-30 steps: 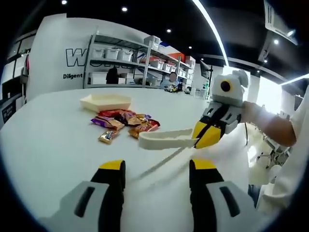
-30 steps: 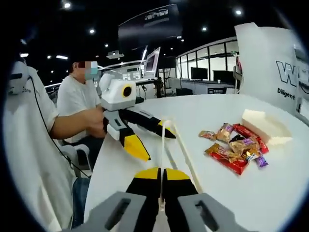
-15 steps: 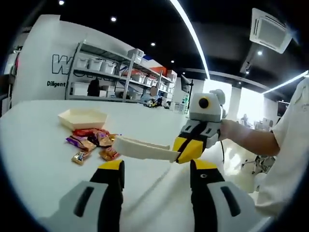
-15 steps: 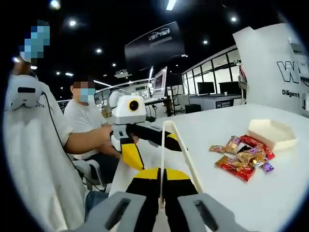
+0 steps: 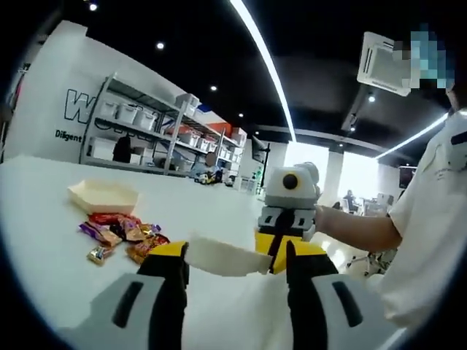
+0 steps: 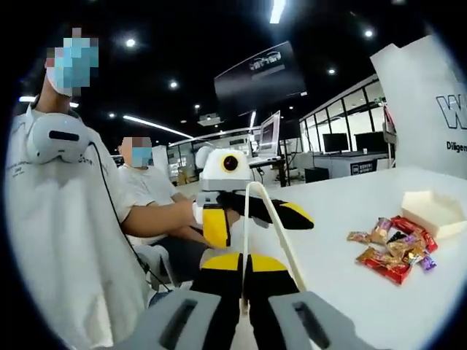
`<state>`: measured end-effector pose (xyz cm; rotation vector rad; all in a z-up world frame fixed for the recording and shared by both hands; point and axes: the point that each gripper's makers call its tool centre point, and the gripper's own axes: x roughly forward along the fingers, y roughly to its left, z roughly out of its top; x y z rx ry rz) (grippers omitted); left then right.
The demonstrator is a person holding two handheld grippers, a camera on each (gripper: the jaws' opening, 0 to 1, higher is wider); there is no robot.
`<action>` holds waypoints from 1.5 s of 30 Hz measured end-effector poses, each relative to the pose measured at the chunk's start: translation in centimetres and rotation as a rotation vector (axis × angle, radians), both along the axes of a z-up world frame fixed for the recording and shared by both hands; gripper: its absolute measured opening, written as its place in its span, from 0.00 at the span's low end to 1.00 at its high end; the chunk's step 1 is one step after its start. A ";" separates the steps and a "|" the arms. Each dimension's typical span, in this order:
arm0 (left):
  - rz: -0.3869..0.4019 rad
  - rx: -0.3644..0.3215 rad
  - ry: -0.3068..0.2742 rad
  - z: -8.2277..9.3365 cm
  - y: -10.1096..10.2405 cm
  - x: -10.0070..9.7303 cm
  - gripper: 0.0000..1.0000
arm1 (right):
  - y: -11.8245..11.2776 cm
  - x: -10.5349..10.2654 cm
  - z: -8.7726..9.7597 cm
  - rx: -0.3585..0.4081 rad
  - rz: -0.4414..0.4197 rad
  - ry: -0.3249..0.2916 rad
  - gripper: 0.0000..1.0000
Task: Place the target food into the container with the food tongs after gripping and lifting it, then release it inside without dropping or visibly crushing the food.
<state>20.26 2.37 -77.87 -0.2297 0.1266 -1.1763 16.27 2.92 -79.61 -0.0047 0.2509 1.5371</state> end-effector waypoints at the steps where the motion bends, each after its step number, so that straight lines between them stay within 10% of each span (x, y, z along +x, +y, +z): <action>1: -0.011 -0.005 0.005 0.0 -0.1 -0.2 0.50 | 0.0 0.1 0.1 0.003 0.000 -0.003 0.00; 10: -0.045 -0.064 -0.034 1.3 -0.5 -0.8 0.30 | 0.3 -0.6 0.5 0.016 0.022 -0.005 0.00; 23: -0.051 -0.065 0.091 0.0 -0.6 -0.8 0.26 | 0.2 -0.2 -0.6 -0.012 -0.019 0.015 0.00; 36: -0.035 -0.025 0.127 -1.3 -0.3 -0.8 0.25 | -2.9 -0.1 -4.0 -0.116 -0.075 0.028 0.00; 45: -0.021 -0.088 0.080 0.4 -0.6 -0.8 0.26 | -2.1 -1.0 -3.0 -0.022 -0.014 -0.011 0.00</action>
